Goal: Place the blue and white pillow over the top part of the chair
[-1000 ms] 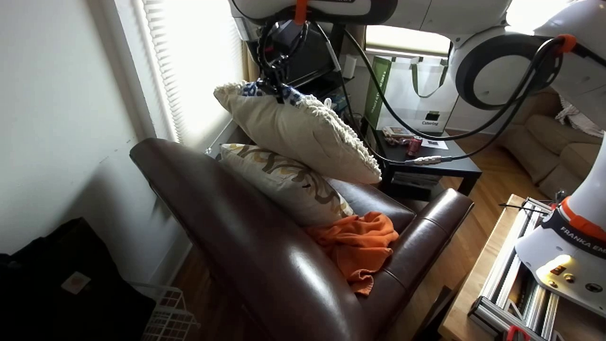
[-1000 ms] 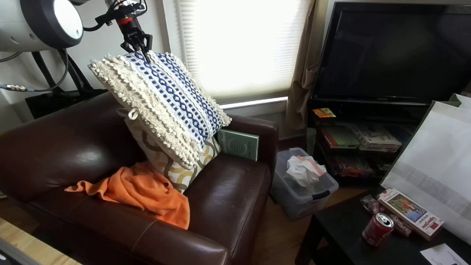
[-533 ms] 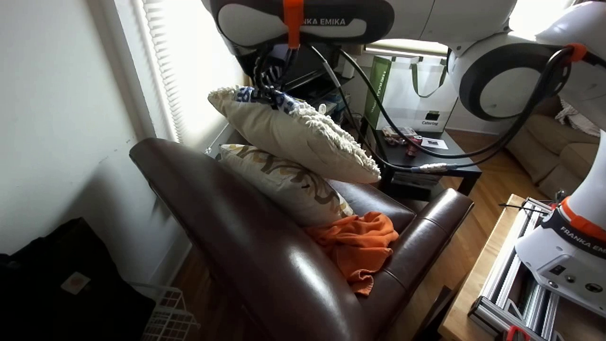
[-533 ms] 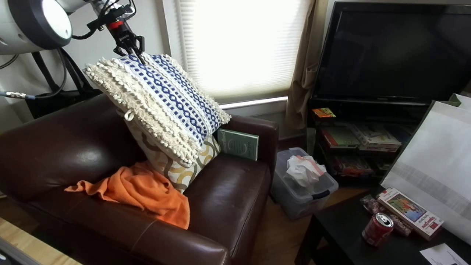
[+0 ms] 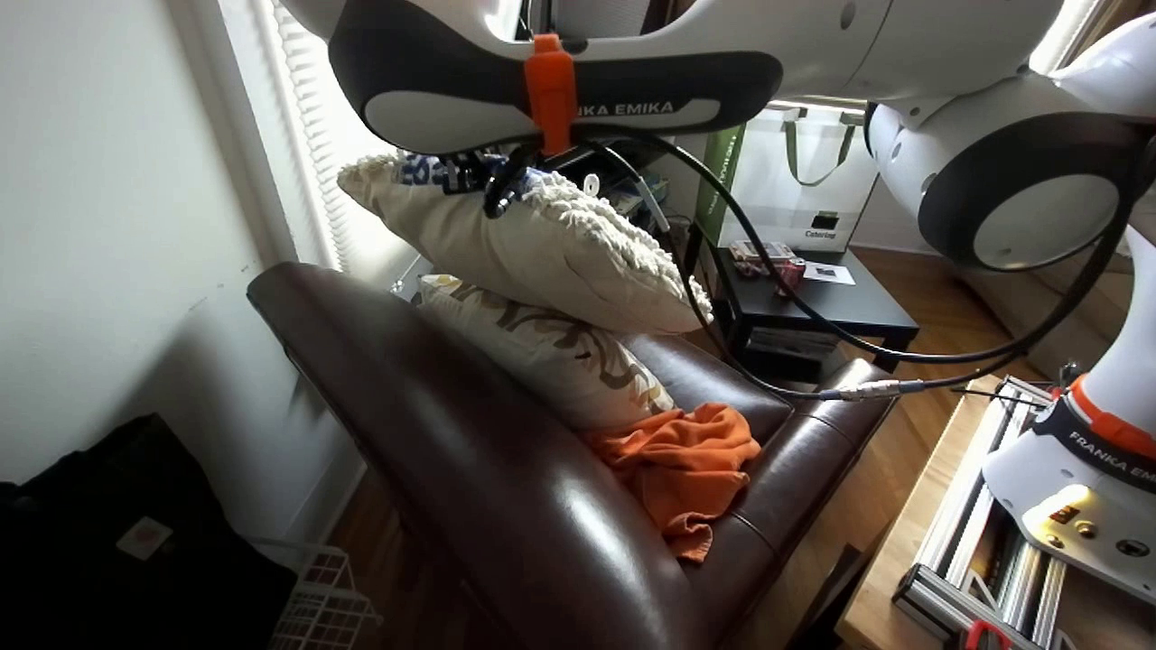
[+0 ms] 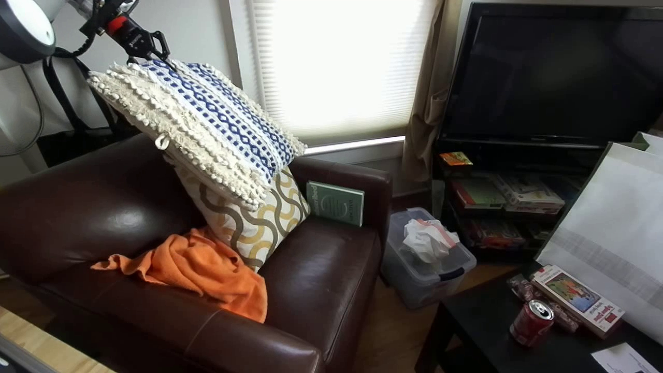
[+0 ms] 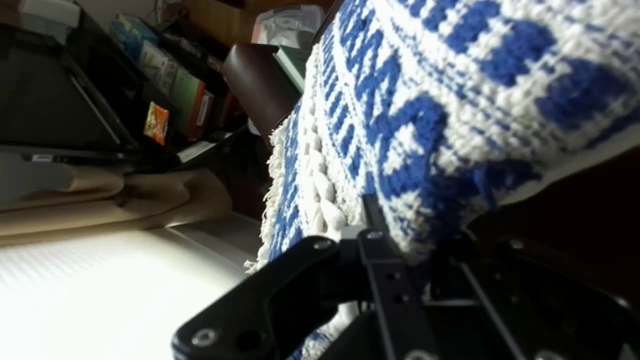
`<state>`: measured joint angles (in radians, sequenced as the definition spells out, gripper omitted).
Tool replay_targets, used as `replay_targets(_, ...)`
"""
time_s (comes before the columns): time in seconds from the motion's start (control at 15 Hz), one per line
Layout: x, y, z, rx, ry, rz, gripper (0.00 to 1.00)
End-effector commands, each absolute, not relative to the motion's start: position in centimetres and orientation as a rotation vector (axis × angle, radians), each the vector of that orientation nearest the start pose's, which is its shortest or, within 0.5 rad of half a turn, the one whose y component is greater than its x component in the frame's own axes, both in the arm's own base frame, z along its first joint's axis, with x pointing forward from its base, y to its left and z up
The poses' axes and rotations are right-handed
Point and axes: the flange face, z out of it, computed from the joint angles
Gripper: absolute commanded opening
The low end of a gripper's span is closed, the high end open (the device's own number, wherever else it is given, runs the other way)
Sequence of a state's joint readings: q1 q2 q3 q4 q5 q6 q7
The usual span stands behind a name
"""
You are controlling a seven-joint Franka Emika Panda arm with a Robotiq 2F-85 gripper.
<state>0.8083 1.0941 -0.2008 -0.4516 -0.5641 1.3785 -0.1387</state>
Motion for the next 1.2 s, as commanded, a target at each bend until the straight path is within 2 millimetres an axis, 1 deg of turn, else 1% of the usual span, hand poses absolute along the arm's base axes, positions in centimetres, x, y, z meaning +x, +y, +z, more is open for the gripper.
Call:
replay_targets(0.0,61.1,47.0,41.7,2.189,0.912,0.104,0.17)
replay_targets(0.13,60.7,47.4,42.1,2.171,0.922,0.114,0.17)
replay_targets(0.27,60.8,47.3,42.2,2.168,0.922,0.113,0.17)
replay_targets(0.33,60.9,47.2,42.2,2.166,0.921,0.113,0.04)
replay_targets(0.4,61.0,47.4,42.2,2.148,0.922,0.129,0.04)
replay_targets(0.53,60.7,48.7,42.9,2.091,0.971,0.203,0.04)
replay_targets(0.6,60.2,49.9,43.7,2.061,1.015,0.253,0.04)
replay_targets(0.8,59.4,52.2,45.9,2.014,1.083,0.404,0.04)
replay_targets(1.0,58.7,54.3,47.9,1.949,1.172,0.544,0.04)
replay_targets(1.13,58.4,55.3,49.2,1.897,1.237,0.632,0.04)
